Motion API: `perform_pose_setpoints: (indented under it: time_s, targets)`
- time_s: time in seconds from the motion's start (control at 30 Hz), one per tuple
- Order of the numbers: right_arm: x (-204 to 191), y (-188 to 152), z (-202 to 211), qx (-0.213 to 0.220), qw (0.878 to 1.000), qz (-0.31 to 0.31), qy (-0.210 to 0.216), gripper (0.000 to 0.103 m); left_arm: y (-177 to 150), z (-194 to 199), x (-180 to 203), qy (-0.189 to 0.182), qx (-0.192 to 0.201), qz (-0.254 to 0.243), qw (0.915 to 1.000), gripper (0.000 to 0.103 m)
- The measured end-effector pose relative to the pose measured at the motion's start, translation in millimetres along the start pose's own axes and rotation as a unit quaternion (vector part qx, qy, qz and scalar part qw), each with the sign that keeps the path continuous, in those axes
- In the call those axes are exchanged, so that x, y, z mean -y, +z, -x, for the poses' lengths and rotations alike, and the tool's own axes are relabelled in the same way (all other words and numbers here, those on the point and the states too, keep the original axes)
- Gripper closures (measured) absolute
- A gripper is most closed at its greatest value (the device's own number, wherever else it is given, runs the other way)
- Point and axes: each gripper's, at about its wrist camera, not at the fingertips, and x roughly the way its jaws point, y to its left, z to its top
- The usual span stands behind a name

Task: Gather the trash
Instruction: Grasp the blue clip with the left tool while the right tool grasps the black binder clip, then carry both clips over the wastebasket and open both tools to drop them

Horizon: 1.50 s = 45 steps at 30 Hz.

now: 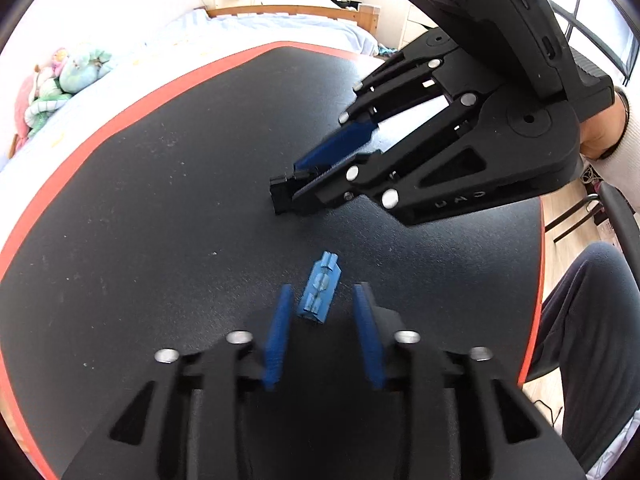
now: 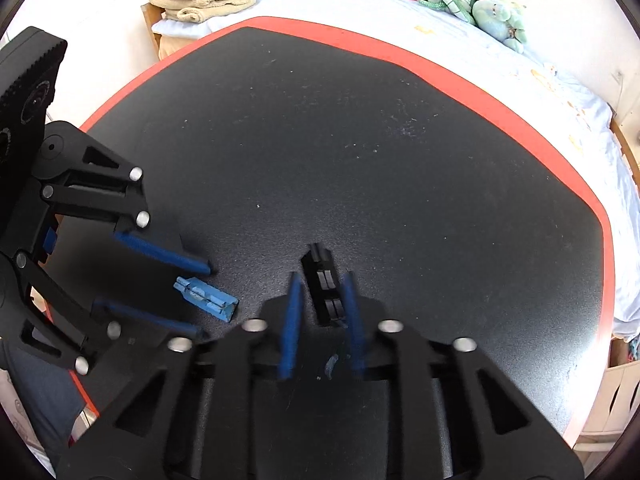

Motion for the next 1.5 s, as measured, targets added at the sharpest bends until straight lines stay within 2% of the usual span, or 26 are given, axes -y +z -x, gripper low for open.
perform_pose_setpoints:
  time_s: [0.03, 0.07, 0.4, 0.77, 1.13, 1.5]
  targets:
    - [0.3, -0.6, 0.7, 0.002, 1.000, -0.002, 0.001, 0.089, 0.0, 0.5, -0.3, 0.001, 0.000, 0.001, 1.0000, 0.088]
    - [0.9, -0.9, 0.9, 0.002, 1.000, -0.002, 0.001, 0.089, 0.0, 0.4, 0.2, 0.001, 0.000, 0.001, 1.0000, 0.088]
    - [2.1, -7.7, 13.9, 0.011, 1.000, -0.028, -0.009, 0.092, 0.0, 13.6, 6.4, 0.010, 0.014, 0.010, 0.9998, 0.089]
    - [-22.9, -33.2, 60.2, 0.042, 0.996, -0.065, -0.032, 0.094, -16.4, 51.3, 27.5, 0.016, 0.045, 0.032, 0.9984, 0.089]
    - [-64.3, -82.0, 121.3, 0.092, 0.991, -0.095, -0.032, 0.094, -39.4, 90.6, 62.0, 0.019, 0.079, 0.028, 0.9963, 0.089]
    - [-107.4, -143.8, 151.0, 0.123, 0.982, -0.136, -0.039, 0.094, -65.7, 102.6, 98.9, 0.011, 0.088, 0.037, 0.9954, 0.089]
